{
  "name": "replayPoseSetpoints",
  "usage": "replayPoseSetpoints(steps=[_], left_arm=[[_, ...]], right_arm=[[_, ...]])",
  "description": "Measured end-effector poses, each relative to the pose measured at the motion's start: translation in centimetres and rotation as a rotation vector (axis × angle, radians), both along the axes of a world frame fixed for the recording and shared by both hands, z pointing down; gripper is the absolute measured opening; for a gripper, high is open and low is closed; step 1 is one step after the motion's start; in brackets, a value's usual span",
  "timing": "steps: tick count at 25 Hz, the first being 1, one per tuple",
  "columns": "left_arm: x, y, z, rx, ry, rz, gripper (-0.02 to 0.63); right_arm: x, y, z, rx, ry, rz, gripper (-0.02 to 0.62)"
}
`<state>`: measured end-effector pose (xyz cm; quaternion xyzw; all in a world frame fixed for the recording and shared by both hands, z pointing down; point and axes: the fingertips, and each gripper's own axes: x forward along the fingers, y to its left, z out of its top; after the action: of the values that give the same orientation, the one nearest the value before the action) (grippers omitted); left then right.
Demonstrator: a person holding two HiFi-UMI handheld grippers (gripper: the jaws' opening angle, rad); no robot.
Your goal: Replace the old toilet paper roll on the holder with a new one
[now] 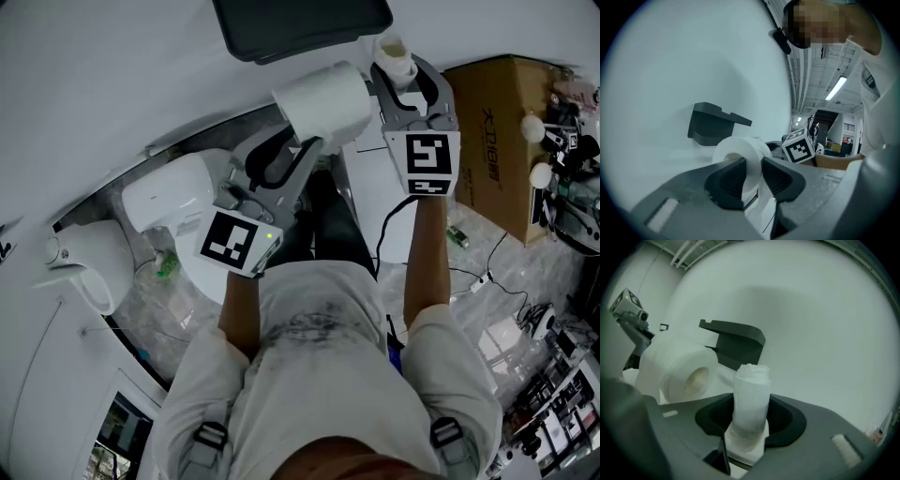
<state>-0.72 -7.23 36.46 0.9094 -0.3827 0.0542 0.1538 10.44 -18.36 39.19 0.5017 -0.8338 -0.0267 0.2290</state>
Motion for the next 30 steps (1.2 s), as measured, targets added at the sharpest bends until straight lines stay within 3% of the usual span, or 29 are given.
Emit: replayPoseSetpoints(steps=[30], left_arm=[[-1.0,-0.8,0.5,-0.016,0.021,-0.041,0.127]], right_arm=[[-2.0,-2.1,1.0,0.12,0.375,-0.104,0.189]])
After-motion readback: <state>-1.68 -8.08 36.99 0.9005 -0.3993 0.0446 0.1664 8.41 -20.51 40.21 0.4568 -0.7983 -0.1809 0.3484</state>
